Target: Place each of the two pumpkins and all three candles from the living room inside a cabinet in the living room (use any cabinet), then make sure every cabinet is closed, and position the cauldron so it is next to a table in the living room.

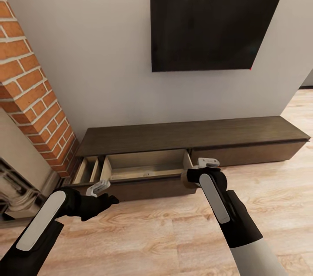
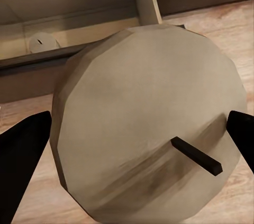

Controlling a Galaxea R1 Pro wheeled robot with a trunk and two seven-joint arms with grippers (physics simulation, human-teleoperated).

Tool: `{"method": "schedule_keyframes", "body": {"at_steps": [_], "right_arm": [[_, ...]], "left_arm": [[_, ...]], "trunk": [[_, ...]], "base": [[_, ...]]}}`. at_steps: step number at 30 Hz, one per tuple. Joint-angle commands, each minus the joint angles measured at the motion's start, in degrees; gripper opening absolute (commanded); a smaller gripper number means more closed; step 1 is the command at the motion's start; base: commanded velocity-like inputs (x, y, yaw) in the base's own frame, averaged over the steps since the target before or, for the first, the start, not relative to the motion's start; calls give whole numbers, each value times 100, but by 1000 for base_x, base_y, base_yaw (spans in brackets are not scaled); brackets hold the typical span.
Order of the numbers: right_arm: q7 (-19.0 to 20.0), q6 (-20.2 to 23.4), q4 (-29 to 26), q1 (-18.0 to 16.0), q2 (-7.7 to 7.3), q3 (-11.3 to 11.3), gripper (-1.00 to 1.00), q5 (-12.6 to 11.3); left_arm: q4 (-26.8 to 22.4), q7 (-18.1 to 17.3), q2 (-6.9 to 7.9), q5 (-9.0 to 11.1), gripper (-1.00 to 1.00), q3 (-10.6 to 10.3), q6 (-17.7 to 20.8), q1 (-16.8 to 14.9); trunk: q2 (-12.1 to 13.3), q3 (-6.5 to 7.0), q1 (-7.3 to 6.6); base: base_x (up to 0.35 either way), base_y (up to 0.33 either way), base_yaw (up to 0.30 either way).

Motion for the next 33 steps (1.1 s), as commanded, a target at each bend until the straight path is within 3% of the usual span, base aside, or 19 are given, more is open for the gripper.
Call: {"method": "schedule_keyframes", "body": {"at_steps": [1,7,15,33], "right_arm": [[-61,16,-4,-5,1,5,-100,-54],[-61,8,1,-5,8,5,-100,-54],[-54,8,1,-5,8,5,-100,-68],[-52,8,-60,-5,8,5,-100,-75]], "left_arm": [[-4,60,-26,49,100,-8,6,-5],[-10,75,-279,32,100,-105,10,-5],[-20,36,-289,32,100,-112,19,-5],[-21,25,-276,31,100,-112,28,-5]], "trunk": [[38,13,-22],[279,121,-154],[279,121,-154],[279,121,-154]], "base": [[0,0,0],[0,0,0],[59,0,0],[301,0,0]]}}
